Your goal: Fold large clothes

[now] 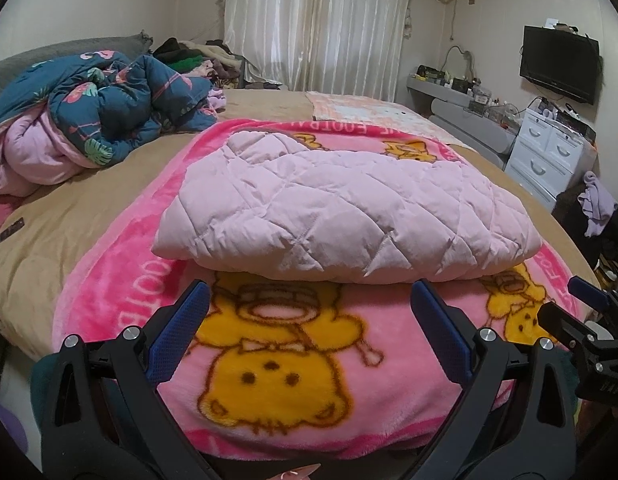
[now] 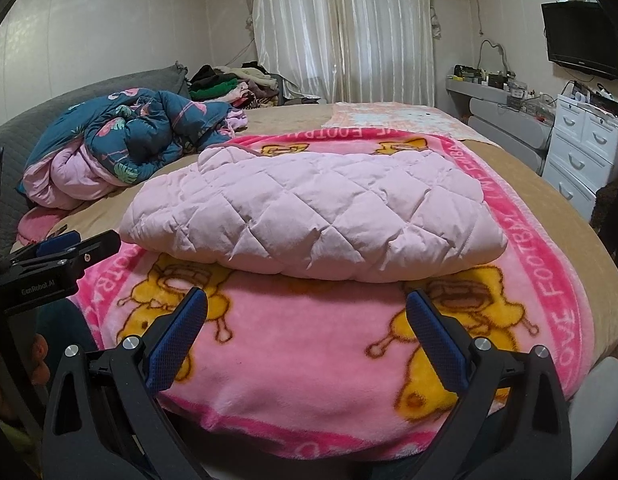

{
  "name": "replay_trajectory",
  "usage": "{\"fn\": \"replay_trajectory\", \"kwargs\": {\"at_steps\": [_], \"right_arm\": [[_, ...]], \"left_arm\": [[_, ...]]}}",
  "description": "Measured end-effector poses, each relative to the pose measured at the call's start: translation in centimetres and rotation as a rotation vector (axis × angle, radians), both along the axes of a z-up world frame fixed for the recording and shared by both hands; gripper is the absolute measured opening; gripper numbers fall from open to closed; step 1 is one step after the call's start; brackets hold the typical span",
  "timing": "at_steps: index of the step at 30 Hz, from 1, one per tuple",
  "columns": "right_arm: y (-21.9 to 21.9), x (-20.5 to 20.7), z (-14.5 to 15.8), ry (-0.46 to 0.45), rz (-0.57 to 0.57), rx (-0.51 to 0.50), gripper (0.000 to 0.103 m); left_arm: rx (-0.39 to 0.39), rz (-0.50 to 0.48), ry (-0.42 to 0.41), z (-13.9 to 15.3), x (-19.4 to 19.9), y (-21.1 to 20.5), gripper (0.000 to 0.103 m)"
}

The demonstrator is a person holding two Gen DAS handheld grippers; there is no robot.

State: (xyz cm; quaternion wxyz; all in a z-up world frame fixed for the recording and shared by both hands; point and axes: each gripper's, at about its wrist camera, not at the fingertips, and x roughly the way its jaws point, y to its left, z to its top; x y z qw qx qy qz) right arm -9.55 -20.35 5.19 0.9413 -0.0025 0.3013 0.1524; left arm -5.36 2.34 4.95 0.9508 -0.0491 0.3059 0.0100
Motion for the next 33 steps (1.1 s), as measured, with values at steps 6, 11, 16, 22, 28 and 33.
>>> {"fn": "replay_trajectory", "kwargs": {"at_steps": [6,11,16,22,28,33], "right_arm": [[0.16,-0.13,0.04,-0.004,-0.005,-0.002,0.099],[0.23,-0.21,0.14,-0.004,-0.011,0.003,0.099],[0.18,-0.19,0.15,-0.003,-0.008,0.003,0.099],[0.14,-0.19,0.15,-0.004,-0.010,0.003,0.099],[0.03,-0.14,0.15,-0.004,-0.017,0.007,0.099],[-0.02,-0.18,0.20,-0.006,-0.021,0.007,0.099]], "left_arm": [[0.001,0.001,0.005,0.25,-0.03,0.13,0.094],[-0.005,0.002,0.005,0.27,-0.06,0.21,0.094],[0.008,0.014,0.007,0.21,-0.01,0.12,0.094],[0.012,0.017,0.003,0.25,-0.02,0.20,0.094],[0.023,0.022,0.011,0.20,0.01,0.14,0.094],[0.019,0.021,0.010,0.19,-0.01,0.10,0.094]]}}
